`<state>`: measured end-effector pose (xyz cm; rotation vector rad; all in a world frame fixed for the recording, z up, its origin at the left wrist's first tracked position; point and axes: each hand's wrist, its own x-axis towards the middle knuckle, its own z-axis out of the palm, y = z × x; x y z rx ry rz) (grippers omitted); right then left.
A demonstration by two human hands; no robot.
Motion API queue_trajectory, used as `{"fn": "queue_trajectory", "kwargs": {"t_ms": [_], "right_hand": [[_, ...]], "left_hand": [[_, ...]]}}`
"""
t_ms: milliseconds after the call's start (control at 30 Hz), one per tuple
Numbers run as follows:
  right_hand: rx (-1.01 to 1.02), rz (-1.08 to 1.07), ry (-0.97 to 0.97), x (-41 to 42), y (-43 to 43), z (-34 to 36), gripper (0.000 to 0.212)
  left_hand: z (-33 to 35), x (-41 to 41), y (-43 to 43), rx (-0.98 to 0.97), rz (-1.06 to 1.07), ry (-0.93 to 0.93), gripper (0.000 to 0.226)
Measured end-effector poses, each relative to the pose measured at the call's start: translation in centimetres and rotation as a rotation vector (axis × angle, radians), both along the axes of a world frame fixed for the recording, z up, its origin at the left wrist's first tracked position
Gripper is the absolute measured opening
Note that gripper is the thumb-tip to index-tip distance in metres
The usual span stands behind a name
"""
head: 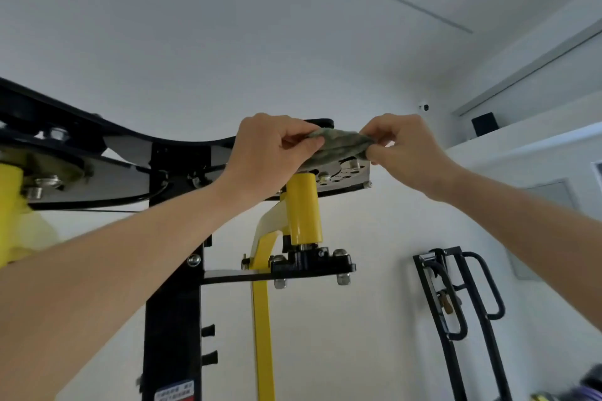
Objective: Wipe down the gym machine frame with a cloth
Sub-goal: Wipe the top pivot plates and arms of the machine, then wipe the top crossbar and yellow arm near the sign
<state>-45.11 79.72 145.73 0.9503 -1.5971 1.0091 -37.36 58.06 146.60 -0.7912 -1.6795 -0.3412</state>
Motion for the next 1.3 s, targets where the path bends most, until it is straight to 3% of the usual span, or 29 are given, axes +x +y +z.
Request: {"fn": "queue_trajectory", "kwargs": {"t_ms": [233,500,600,767,967,1067,1167,1300], "right_hand": [[0.157,0.139,-0.139,2.7,-4.4,-9.4,0.027],[0.444,0.307,-0.531,2.4,-10.5,-23.5,0.035],[0.487,0.427,-0.684,2.9,-12.6,-27.5,0.033],[0.410,0.643,-0.853,4.0,-15.9,-33.2,0.046],[0.363,0.782,-1.035,4.4,-19.2,-40.3,0.025],[0.497,0.871,-1.142,3.7,-19.5,-43.8,0.022],[0.667,0.845,-1.151,2.0,-19.3,-46.7,0.016],[0.685,0.767,-1.144,-1.8,-18.3,-49.5,0.012]], "left_hand": [[-8.7,2.5,-4.2,0.191,-0.175,-0.285,0.013],[-22.5,3.8,-10.0,0.449,-0.095,-0.867,0.007],[-26.6,4.1,-11.5,0.539,-0.053,-0.932,0.009],[-31.7,4.8,-12.7,0.494,0.003,-1.033,0.015],[-37.2,5.7,-14.0,0.578,0.048,-1.064,0.023],[-39.9,6.0,-14.6,0.676,0.054,-1.079,0.037],[-41.9,6.2,-15.0,0.808,0.069,-1.065,0.033],[-44.6,6.0,-16.1,0.816,0.134,-1.179,0.023]]}}
